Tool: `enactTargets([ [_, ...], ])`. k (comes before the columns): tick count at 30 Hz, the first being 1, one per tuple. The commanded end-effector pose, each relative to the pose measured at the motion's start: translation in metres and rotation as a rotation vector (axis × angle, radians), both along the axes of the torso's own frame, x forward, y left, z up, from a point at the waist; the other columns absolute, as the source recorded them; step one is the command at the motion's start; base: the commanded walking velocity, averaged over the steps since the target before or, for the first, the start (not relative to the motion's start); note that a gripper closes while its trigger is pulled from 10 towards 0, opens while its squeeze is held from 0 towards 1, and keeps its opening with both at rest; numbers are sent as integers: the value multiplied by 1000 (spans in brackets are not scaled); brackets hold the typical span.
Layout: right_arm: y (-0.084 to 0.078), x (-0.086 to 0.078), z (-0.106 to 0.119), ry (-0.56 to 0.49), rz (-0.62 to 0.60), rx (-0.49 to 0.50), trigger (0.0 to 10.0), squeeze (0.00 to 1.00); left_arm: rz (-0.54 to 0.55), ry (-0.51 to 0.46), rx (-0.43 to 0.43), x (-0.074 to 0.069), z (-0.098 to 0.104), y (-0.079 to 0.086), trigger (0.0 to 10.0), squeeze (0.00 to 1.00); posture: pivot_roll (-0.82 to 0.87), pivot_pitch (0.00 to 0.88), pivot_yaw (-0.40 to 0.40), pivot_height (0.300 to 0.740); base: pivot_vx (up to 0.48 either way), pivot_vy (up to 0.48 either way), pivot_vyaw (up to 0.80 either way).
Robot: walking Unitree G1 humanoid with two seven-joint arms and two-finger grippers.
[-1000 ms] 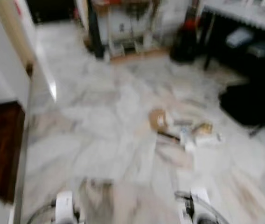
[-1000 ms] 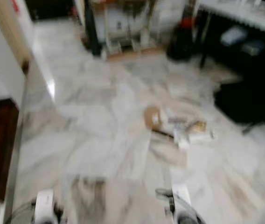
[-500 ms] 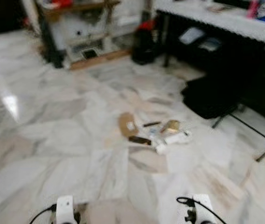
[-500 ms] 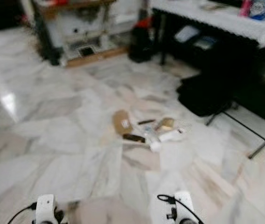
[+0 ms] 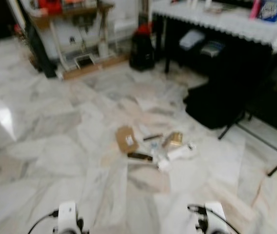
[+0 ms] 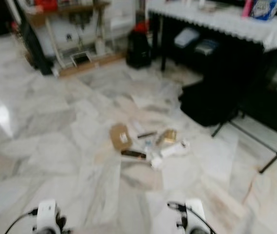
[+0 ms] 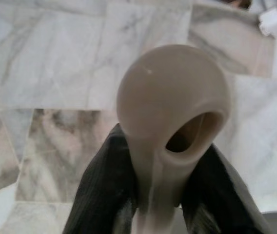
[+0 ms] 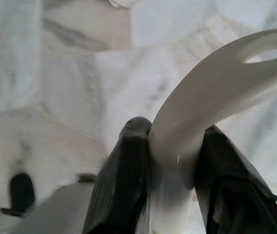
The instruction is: Sweep floor
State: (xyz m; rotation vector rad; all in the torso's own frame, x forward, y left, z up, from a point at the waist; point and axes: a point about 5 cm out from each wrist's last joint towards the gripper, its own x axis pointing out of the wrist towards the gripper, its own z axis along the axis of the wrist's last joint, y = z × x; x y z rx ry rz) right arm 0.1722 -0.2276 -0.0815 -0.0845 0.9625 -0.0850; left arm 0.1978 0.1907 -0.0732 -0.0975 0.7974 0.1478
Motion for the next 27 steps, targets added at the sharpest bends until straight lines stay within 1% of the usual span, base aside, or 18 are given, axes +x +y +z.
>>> enactTargets([
  [1, 8, 7, 1, -14, 16, 15, 10000, 0, 23, -11, -1, 1, 2, 8, 10000, 0, -95, 0, 23, 740, 304, 0, 0],
  [14, 12, 7, 0, -10, 20, 20, 10000, 0, 26, -10, -3, -1, 1, 8, 10000, 0, -95, 0, 25, 740, 303, 0, 0],
  [27, 9, 2, -1, -7, 14, 20, 10000, 0, 16, -11, 0, 0, 2, 9, 10000, 0, -99, 0, 35, 740, 303, 0, 0],
])
